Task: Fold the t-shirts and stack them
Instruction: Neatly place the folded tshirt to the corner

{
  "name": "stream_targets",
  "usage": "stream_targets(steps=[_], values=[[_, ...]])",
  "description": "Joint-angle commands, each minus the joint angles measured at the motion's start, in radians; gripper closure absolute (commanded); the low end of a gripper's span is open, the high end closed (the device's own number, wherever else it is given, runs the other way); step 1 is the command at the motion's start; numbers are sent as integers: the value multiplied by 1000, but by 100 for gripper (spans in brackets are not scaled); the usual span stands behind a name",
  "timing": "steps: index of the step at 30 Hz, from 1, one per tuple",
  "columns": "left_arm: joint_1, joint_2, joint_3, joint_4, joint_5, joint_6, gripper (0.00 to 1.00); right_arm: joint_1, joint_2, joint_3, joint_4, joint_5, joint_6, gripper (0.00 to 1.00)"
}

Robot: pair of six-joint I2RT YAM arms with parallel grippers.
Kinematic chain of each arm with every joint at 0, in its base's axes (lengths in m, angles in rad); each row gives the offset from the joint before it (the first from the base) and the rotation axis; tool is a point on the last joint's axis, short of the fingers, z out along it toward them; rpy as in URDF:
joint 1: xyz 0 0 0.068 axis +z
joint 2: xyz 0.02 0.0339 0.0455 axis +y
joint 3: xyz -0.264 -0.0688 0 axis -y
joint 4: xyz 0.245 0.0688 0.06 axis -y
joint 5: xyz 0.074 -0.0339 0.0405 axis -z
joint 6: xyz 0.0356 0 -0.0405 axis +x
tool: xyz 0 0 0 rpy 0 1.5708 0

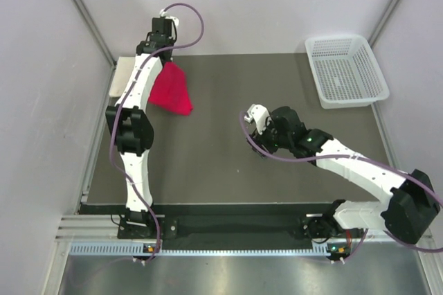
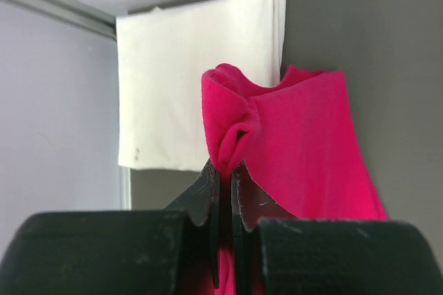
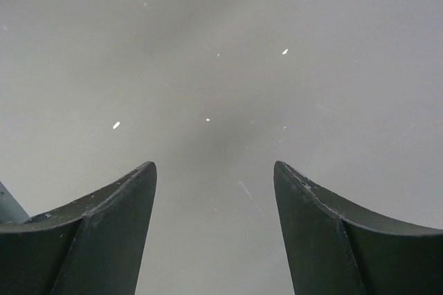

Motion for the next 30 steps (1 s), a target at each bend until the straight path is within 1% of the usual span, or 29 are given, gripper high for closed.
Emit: stream_targets(steps=[1,2,5,9,14,18,20,28,30], values=[[5,12,53,195,-40,110,100,-18,33,78,18,-28,-12,31],[5,21,64,203,-43,135,100,-21,47,83,15,-30,-14,31],[20,50,110,209,-33,143,100,-27,65,98,-5,-30,-17,31],[19,38,99,255,-52,193,100,-29,90,98,-8,-34,-17,31],[19,0,78,309,-98,299,100,-29,114,112,-15,-45,-11,31],[19,-33,67,296,-71,318,100,-29,128,138,-20,-45,-15,31],[19,-54,29,321,-40,348,100,-29,137,145,-20,-42,-20,32],[31,-31,22,355,-48,377,100,-29,150,152,-18,-60,0,32],[48,-33,21,356,-26,371,100,-30,143,150,-29,-56,0,32]])
